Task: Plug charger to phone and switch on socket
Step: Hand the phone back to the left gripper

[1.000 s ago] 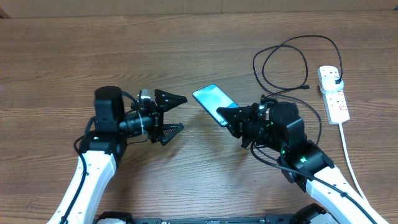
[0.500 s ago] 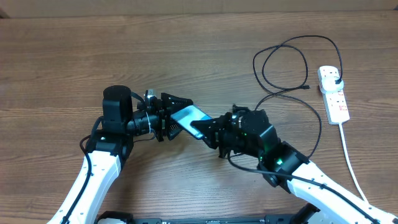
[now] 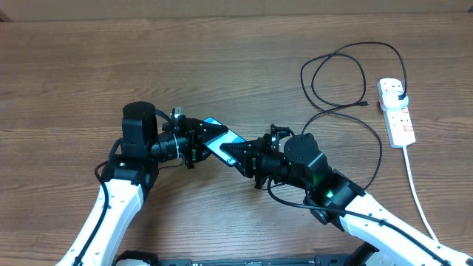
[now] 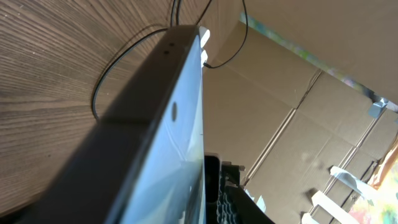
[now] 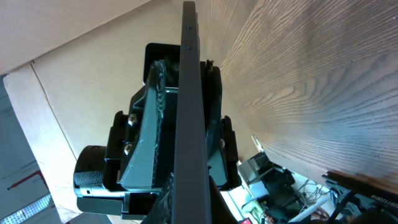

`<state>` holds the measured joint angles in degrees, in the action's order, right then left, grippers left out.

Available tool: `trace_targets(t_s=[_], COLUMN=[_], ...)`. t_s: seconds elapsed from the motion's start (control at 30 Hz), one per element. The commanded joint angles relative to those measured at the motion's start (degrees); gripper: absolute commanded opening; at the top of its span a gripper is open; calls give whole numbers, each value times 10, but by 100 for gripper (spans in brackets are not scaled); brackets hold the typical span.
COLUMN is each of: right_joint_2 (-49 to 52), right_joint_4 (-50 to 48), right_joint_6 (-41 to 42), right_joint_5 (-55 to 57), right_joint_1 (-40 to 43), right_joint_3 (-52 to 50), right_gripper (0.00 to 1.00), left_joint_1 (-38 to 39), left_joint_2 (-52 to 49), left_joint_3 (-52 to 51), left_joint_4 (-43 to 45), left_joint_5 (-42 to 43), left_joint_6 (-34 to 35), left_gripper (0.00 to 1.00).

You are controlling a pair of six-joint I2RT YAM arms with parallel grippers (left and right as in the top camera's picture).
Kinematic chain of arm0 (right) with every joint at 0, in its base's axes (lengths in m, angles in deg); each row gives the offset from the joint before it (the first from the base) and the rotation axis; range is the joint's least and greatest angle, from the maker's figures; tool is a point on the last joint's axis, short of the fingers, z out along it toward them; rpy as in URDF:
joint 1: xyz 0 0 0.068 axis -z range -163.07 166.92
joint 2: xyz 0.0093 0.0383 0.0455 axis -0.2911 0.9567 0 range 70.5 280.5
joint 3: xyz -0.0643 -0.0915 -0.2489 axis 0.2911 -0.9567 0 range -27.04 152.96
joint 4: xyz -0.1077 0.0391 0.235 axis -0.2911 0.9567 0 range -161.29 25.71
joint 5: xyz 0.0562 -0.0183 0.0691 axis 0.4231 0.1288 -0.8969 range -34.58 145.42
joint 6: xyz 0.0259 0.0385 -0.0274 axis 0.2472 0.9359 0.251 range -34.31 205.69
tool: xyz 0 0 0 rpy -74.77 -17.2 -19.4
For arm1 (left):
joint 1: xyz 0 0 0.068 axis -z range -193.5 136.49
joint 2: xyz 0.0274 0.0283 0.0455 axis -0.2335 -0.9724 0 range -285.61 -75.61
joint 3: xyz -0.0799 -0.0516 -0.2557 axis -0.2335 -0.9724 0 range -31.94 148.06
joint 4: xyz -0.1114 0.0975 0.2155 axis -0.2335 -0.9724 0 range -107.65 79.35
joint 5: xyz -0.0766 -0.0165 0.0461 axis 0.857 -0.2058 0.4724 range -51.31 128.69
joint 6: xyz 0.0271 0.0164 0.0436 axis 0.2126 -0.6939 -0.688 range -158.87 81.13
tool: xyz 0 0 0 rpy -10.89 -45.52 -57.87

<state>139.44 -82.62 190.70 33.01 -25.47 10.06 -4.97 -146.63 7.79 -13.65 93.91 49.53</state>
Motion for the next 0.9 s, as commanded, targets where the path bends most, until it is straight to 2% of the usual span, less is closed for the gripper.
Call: trace_targets(t_s=[0.0,0.1,0.2,0.43,0.6,0.87], right_joint_2=[-5,-5,-5,-5,-5,-5], right_joint_4=[-1,1,3,26,67,107], right_joint_6=[2,2,2,0,-14,-292], right_joint_5=[-26,-14,-6,-2,29,162], right_joint_1=[-8,-8,-8,-7,-7,3], right_joint_3=[4,4,4,4,4,4], right_gripper=[4,5,11,25,33,52], left_joint_1=[1,1,1,1,1,1], left_joint_2=[2,2,2,2,2,-7], left_joint_3=[4,4,4,4,4,4], left_joint_4=[7,8,7,7,-11,-103], left_joint_5=[2,2,-1,-30,-66,-100], left_joint_6=[-5,-5,-5,-12,-71,-170], left_gripper=[22,15,5,4,4,4])
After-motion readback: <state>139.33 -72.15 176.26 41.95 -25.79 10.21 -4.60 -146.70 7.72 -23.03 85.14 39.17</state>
